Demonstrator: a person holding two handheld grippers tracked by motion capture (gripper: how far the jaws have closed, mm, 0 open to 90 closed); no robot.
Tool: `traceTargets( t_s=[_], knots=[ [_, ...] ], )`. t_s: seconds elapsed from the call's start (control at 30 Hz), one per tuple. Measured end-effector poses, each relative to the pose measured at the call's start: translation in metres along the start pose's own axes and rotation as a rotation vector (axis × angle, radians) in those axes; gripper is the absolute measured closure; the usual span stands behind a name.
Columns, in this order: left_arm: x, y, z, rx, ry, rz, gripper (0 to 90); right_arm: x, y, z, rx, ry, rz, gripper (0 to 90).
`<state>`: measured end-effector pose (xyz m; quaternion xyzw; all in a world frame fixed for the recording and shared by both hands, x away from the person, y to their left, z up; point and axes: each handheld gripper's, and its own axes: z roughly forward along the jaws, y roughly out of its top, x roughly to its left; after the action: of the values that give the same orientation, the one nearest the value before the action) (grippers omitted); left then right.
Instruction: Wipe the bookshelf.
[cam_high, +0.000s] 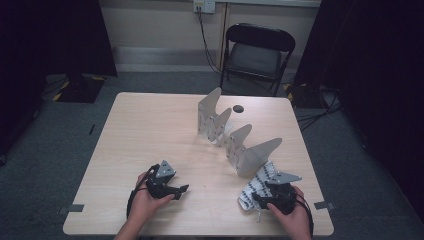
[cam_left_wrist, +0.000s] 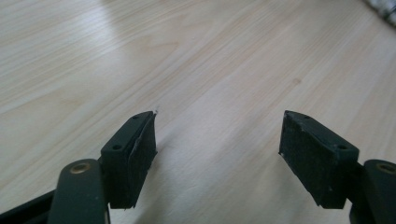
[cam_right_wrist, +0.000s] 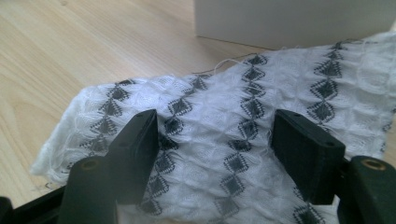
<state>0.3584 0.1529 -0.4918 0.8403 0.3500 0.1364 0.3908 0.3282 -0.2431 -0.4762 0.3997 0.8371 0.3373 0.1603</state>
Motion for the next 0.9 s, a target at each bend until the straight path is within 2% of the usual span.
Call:
traceTargets(
  t_s=[0.07, 0.1, 0.2, 0.3, 0.33, 0.4, 0.5, 0.57, 0.6, 0.73, 0.9],
  knots=[
    [0.001, -0.001, 0.0, 0.004, 0.007, 0.008, 26.7, -0.001, 0.001, -0.006, -0.037, 0.031, 0.001, 31.2],
    [0.001, -0.001, 0.001, 0.002, 0.013, 0.004, 26.7, -0.002, 0.001, -0.01, -0.046, 0.023, -0.003, 31.6],
    [0.003, -0.002, 0.001, 0.008, 0.021, 0.014, 26.0, -0.007, -0.001, -0.01, -0.009, -0.026, -0.017, 32.7],
    [0.004, -0.004, 0.002, 0.014, 0.026, 0.008, 26.0, -0.01, -0.007, 0.002, 0.012, -0.008, 0.012, 33.5],
    [0.004, -0.005, 0.003, 0.01, 0.027, 0.008, 25.8, -0.01, -0.008, 0.005, 0.006, -0.001, 0.019, 35.6],
    [0.003, -0.005, 0.003, 0.012, 0.033, 0.012, 25.5, -0.009, -0.004, 0.006, 0.03, 0.003, 0.032, 43.2],
    [0.001, -0.006, 0.004, 0.017, 0.029, 0.038, 21.3, -0.006, 0.002, 0.006, 0.056, 0.011, 0.01, 65.8],
    [0.001, -0.006, 0.004, 0.018, 0.032, 0.035, 19.6, -0.003, 0.003, 0.007, 0.055, 0.013, 0.006, 74.5],
    [0.001, -0.006, 0.005, 0.011, 0.036, 0.024, 19.1, -0.003, 0.003, 0.008, 0.05, 0.015, 0.012, 75.9],
    [0.001, -0.006, 0.005, 0.015, 0.029, 0.032, 16.5, -0.001, 0.002, 0.006, 0.043, 0.005, 0.032, 79.0],
    [0.001, -0.006, 0.005, 0.015, 0.025, 0.03, 16.0, -0.006, 0.0, -0.004, -0.004, 0.019, 0.114, 79.4]
  ],
)
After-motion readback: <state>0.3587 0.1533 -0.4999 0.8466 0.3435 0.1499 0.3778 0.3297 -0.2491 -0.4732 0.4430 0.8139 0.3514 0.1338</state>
